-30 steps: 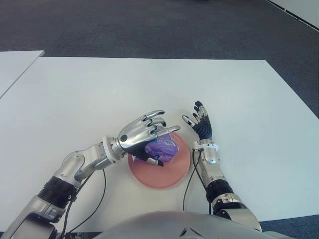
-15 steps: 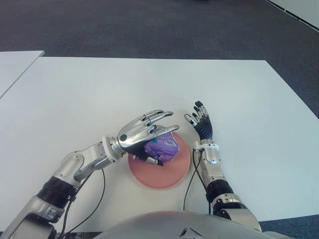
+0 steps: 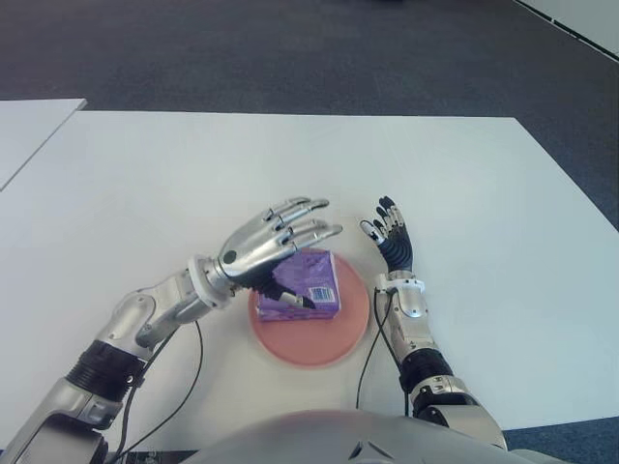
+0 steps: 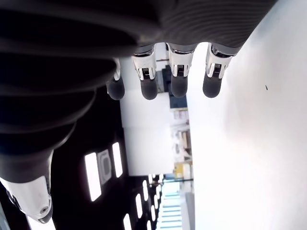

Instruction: Put the tissue paper into the plate.

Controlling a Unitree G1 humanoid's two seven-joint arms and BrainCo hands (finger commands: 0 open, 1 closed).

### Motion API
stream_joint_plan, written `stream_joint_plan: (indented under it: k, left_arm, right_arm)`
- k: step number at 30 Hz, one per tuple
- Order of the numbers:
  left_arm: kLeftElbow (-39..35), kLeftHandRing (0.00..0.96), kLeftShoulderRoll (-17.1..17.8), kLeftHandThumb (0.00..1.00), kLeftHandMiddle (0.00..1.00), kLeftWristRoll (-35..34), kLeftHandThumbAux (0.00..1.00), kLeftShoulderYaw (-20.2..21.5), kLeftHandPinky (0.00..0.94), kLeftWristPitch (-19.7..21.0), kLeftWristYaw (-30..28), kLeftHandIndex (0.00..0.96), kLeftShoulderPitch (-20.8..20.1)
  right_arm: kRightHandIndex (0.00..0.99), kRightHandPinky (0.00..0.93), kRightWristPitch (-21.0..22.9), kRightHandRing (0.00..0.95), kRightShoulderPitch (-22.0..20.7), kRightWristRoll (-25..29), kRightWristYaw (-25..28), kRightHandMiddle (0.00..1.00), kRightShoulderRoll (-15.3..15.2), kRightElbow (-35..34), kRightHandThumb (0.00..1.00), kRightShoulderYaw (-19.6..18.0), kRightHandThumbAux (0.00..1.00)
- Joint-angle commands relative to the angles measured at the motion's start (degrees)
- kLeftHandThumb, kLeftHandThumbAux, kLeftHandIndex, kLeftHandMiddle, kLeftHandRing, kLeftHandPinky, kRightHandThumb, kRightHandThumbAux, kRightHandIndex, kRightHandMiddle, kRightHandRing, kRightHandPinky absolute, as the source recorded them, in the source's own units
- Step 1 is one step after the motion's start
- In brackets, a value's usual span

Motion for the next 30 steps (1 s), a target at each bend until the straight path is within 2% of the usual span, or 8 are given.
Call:
stream_joint_plan:
  k: [1, 11, 21, 23, 26, 30]
  left_arm:
    - [0.1, 0.000, -1.2, 0.085, 0.000, -5.5, 0.338, 0.8, 0.000, 0.7, -3.3, 0.000, 0.5]
    - [-2.9, 0.000, -3.9, 0.065, 0.000, -24.4, 0.420, 1.5, 0.000, 4.4, -15.1, 0.000, 2.7]
    - [-8.5, 0.000, -7.2, 0.050, 0.000, -51.7, 0.491, 1.7, 0.000, 17.1, -31.1, 0.000, 5.8]
    - [-8.9, 0.000, -7.4, 0.045, 0.000, -54.6, 0.495, 2.7, 0.000, 18.2, -32.8, 0.000, 5.5]
    - [-10.7, 0.000, -8.1, 0.025, 0.000, -60.3, 0.496, 5.9, 0.000, 22.3, -34.2, 0.000, 3.4]
    - [-13.4, 0.000, -9.4, 0.005, 0.000, -61.7, 0.480, 9.9, 0.000, 27.8, -32.8, 0.000, 1.6]
  right_arm:
    - [0.003, 0.000, 6.0, 0.000, 4.9, -1.1, -1.0, 0.000, 0.1, 4.9, 0.012, 0.3, 0.617]
    - [0.000, 0.000, 6.4, 0.000, 4.5, -1.5, -1.8, 0.000, 0.2, 4.9, 0.000, 0.3, 0.624]
    - [0.000, 0.000, 6.3, 0.000, 4.4, -1.5, -2.1, 0.000, 0.1, 4.9, 0.000, 0.4, 0.625]
    - [0.000, 0.000, 6.1, 0.000, 4.2, -1.5, -2.0, 0.000, 0.2, 5.2, 0.000, 0.4, 0.625]
    - [0.000, 0.000, 4.6, 0.000, 3.9, -1.5, -1.7, 0.000, 0.1, 6.2, 0.000, 0.3, 0.621]
    - [0.000, 0.000, 3.0, 0.000, 3.4, -1.2, -1.0, 0.000, -0.1, 7.5, 0.000, 0.1, 0.614]
